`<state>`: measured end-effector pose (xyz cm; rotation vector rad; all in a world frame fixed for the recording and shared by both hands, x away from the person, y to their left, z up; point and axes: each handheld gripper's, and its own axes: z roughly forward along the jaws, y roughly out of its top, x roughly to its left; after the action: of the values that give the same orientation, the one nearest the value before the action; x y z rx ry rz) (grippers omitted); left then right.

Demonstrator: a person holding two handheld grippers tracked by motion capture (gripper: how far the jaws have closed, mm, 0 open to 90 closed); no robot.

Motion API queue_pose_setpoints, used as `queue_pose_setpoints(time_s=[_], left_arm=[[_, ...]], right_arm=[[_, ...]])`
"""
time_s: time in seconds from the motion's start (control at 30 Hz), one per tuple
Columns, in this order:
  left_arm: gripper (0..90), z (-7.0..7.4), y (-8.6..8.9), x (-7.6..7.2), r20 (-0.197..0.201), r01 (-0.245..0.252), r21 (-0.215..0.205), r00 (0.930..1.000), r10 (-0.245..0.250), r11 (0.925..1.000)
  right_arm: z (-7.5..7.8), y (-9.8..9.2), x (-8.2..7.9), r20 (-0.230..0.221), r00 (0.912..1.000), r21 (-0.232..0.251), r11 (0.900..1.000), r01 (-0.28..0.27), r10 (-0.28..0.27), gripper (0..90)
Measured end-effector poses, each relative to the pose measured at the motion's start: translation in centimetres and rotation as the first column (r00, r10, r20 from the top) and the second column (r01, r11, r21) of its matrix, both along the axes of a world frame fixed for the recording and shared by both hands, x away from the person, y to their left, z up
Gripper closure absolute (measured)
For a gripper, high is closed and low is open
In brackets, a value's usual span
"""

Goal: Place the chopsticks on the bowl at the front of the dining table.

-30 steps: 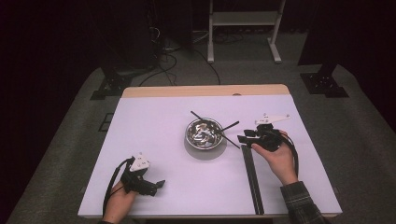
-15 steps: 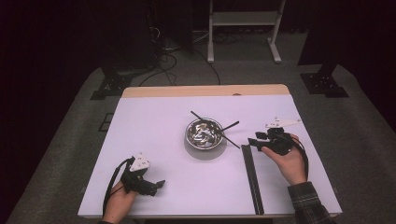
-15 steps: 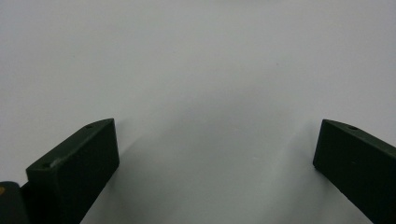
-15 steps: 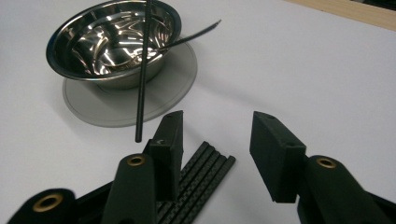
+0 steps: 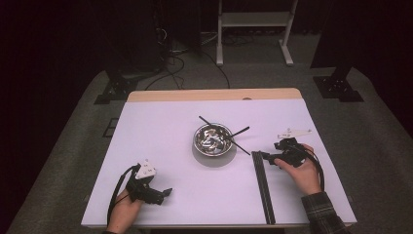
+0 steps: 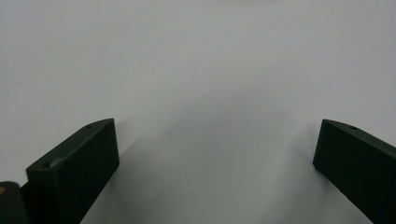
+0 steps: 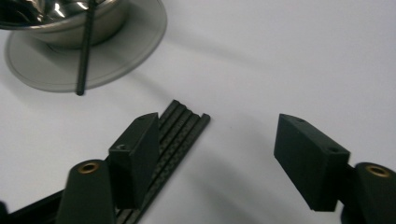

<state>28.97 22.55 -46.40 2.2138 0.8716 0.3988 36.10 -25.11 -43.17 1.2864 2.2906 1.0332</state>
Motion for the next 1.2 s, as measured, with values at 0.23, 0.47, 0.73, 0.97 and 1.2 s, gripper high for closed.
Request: queue_pose_setpoints(time_s=[0.23, 0.47, 0.73, 0.97, 1.2], left_arm=[[0.0, 0.0, 0.0, 0.0, 0.0, 0.0, 0.0, 1.0, 0.0, 1.0], [0.0, 0.0, 0.0, 0.0, 0.0, 0.0, 0.0, 1.0, 0.0, 1.0], [0.0, 0.0, 0.0, 0.0, -0.001, 0.0, 0.0, 1.0, 0.0, 1.0], [0.0, 0.0, 0.0, 0.0, 0.0, 0.0, 0.0, 1.0, 0.0, 1.0], [0.0, 0.0, 0.0, 0.0, 0.0, 0.0, 0.0, 1.0, 0.0, 1.0]], right_arm=[[-1.2, 0.2, 0.4, -0.024, 0.9996, -0.012, 1.0, 0.01, -0.011, 26.2], [-1.8, 0.3, 0.7, -0.033, 0.9992, -0.032, 0.999, 0.021, -0.022, 25.7], [-2.1, 0.4, 0.8, -0.042, 0.999, -0.032, 0.999, 0.015, -0.016, 25.7], [-2.1, 0.5, 0.8, -0.041, 0.9991, -0.033, 0.999, 0.011, -0.012, 25.7], [-2.2, 0.6, 0.8, -0.046, 0.9988, -0.04, 0.999, 0.014, -0.016, 25.7]])
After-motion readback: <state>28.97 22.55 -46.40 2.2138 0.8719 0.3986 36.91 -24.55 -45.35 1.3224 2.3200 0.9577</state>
